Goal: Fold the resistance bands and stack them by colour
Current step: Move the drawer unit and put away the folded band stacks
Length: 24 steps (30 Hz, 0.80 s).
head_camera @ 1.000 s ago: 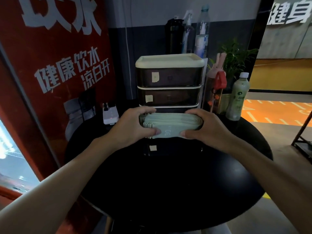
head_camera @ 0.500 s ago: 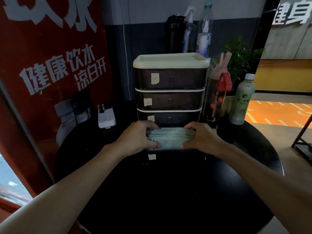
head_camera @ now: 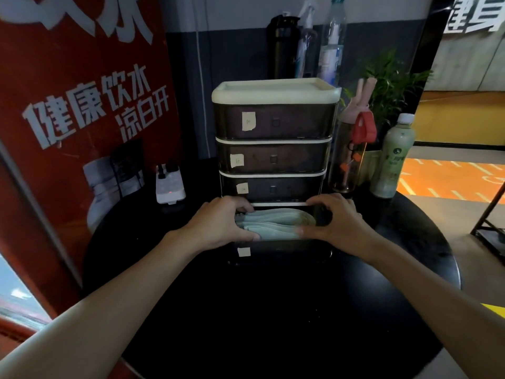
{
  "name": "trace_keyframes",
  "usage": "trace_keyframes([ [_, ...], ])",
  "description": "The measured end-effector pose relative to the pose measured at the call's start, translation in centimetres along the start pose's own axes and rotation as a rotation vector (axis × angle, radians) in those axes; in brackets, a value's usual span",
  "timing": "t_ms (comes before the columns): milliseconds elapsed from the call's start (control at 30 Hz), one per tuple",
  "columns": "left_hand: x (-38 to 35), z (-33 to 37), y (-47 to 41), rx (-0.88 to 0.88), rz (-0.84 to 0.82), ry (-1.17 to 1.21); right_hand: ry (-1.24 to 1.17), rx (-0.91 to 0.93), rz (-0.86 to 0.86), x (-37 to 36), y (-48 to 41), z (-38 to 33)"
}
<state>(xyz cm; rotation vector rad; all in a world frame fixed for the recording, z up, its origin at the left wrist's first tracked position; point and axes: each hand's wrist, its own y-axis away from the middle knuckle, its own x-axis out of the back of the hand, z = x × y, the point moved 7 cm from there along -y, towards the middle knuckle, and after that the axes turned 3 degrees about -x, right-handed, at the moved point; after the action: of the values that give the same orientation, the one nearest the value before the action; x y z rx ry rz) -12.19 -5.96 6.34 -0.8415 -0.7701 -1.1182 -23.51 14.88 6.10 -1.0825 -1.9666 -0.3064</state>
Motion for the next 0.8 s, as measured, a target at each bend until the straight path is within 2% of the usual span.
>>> trace_keyframes([
  [100,0.7,0.2,0.9,-0.021,0.061,0.131,-0.262,-0.007,-0.051,-0.3,0.9,1.0],
  [233,1.3,-0.3,2.8,-0.056,0.197,0.271,-0.431,0.059,-0.149,-1.2,1.7,1.3],
  [367,-0.6,-2.6,3.9,0.019,0.053,0.377,-0.496,0.072,-0.188,-1.7,1.3,1.5],
  [467,-1.4,-2.7,4.0,-0.003,-0.043,0.424,-0.528,0.070,-0.201,-2.0,0.7,2.0],
  [800,-1.5,-4.9,1.8,-0.011,-0.096,0.446,-0.485,0.076,-0.246,-2.7,-0.6,2.8],
])
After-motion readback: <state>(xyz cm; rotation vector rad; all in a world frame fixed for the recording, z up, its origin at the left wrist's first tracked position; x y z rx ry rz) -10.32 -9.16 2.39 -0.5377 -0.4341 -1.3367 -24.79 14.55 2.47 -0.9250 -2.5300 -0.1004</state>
